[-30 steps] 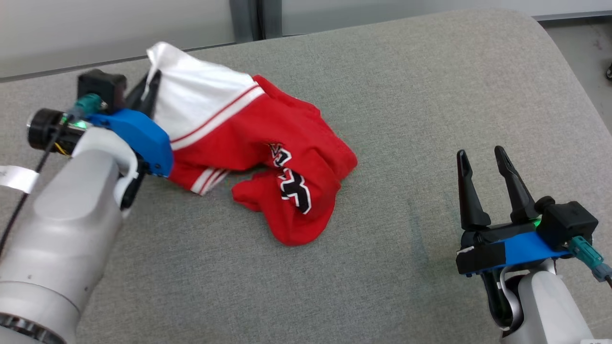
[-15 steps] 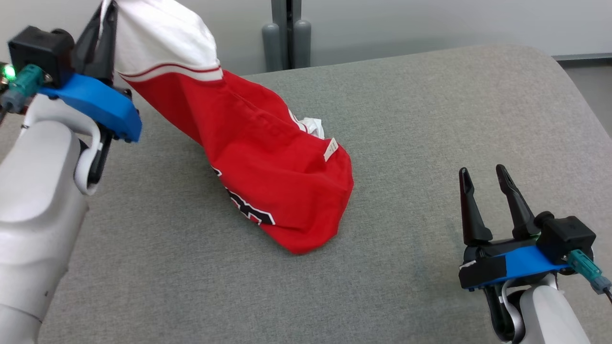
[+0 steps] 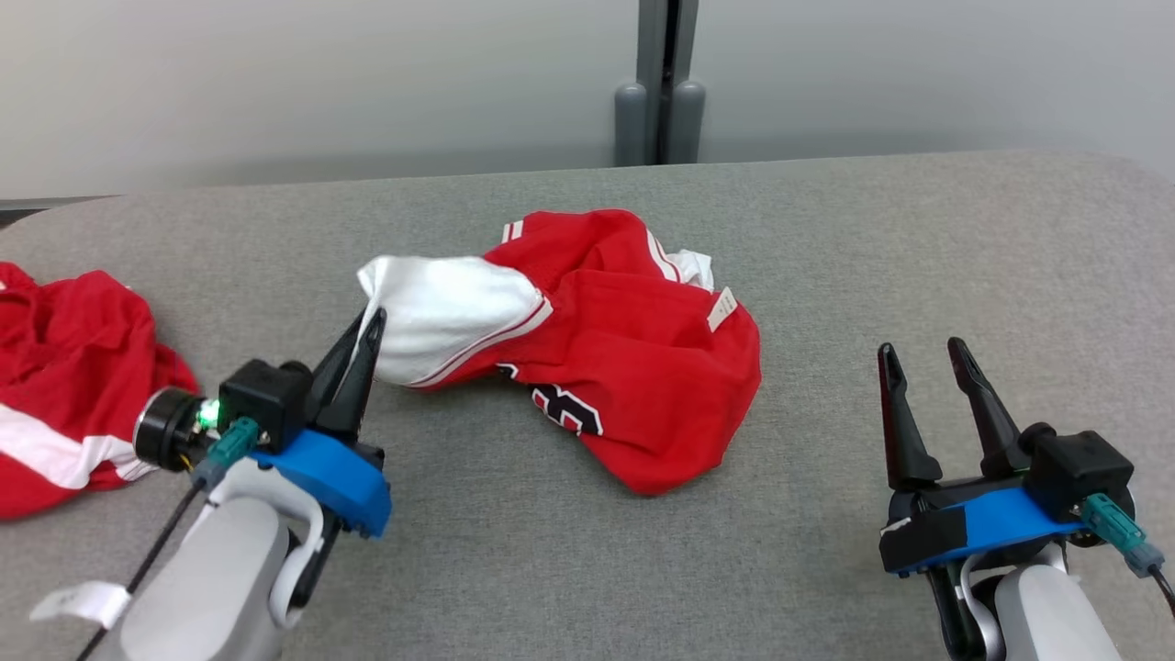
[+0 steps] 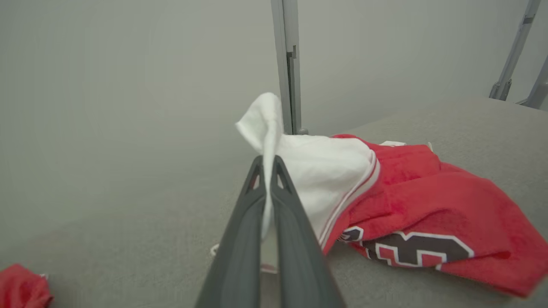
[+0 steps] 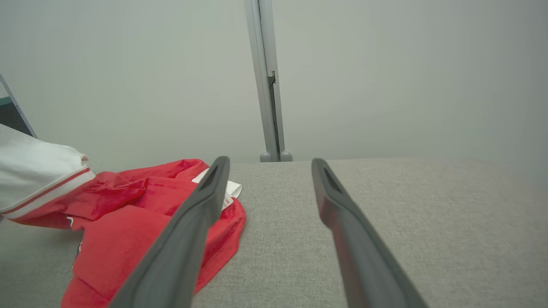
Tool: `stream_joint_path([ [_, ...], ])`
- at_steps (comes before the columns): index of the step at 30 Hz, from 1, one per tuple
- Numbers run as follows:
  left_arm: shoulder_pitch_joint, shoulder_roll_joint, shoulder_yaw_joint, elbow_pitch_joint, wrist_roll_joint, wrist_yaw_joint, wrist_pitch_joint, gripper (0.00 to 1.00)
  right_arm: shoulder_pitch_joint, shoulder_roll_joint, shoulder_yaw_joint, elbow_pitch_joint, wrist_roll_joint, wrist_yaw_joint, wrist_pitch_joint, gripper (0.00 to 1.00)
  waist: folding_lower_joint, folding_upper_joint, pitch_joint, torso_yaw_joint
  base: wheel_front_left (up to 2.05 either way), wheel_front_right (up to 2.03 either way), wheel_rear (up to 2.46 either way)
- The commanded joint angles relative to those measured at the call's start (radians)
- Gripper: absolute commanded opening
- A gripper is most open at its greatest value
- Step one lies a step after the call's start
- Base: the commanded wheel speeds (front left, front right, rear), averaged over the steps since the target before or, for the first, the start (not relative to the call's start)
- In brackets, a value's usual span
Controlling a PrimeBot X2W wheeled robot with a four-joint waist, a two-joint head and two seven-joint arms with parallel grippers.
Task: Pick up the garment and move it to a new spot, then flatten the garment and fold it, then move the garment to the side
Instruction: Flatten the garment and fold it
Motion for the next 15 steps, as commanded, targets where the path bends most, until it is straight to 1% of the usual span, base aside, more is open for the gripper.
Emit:
stream_joint_path([
  [1,0.038,-0.006,0.011,-0.021,0.011,0.007,-0.002,0.00,0.015,-0.004,-0.002,0.003,-0.003,0.000,-0.004,1.00,0.0001,0.0000,-0.002,0.014,0.00,0.00,0.00],
  [5,0.160,-0.017,0.066,-0.090,0.015,0.022,-0.003,0.00,0.019,-0.005,-0.002,0.007,-0.001,0.000,-0.004,1.00,0.0001,0.0000,-0.011,0.044,0.00,0.00,0.00],
  [9,0.272,-0.029,0.107,-0.160,0.055,0.031,-0.003,0.00,0.025,-0.005,-0.005,0.009,-0.002,0.000,-0.004,1.00,0.0001,0.0000,-0.015,0.073,0.00,0.00,0.00],
  [12,0.347,-0.036,0.135,-0.185,0.088,0.039,-0.003,0.00,0.027,-0.004,-0.003,0.009,-0.003,0.000,-0.004,1.00,0.0001,0.0000,-0.018,0.089,0.00,0.00,0.00],
  [15,0.418,-0.050,0.196,-0.227,0.106,0.051,-0.003,0.00,0.026,-0.005,-0.006,0.011,-0.003,0.000,-0.004,1.00,0.0001,0.0000,-0.018,0.099,0.00,0.00,0.00],
])
